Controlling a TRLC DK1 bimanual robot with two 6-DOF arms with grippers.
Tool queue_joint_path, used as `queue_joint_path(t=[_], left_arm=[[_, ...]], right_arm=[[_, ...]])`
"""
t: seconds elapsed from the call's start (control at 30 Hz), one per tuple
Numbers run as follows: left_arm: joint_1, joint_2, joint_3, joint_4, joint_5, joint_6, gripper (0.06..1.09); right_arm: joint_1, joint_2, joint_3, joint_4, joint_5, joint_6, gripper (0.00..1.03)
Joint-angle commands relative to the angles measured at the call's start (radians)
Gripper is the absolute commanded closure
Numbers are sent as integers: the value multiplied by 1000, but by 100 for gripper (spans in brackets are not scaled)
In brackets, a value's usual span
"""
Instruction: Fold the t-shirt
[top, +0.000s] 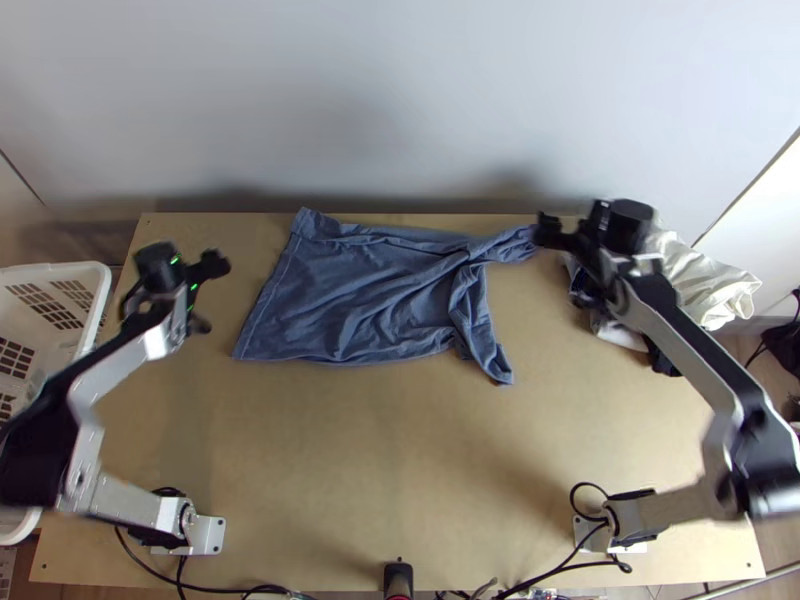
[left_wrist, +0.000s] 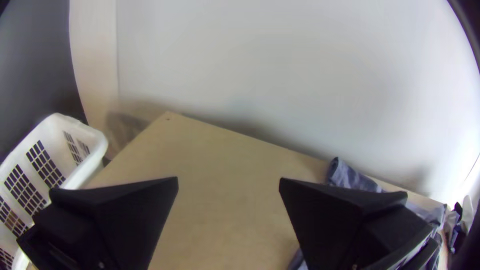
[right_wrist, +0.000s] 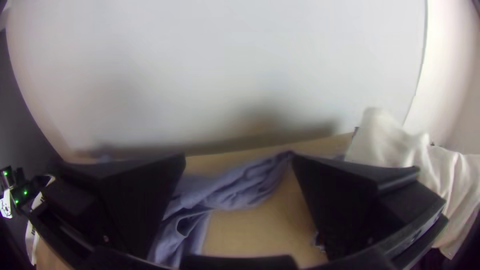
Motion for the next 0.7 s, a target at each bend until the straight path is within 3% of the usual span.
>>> queue_joint_path(t=[0.0,0.23,0.67], left_arm=[[1,-328,-244,-85,84,30,10],[-4,-502,-390,-233,190,125,10],[-36,-428,-427,-302,193,136,10]], right_arm=[[62,-288,-172,-220,-82,12,4],[198,-513,-412,-298,-85,48,4],[263,-595,-543,-341,-85,120,5]])
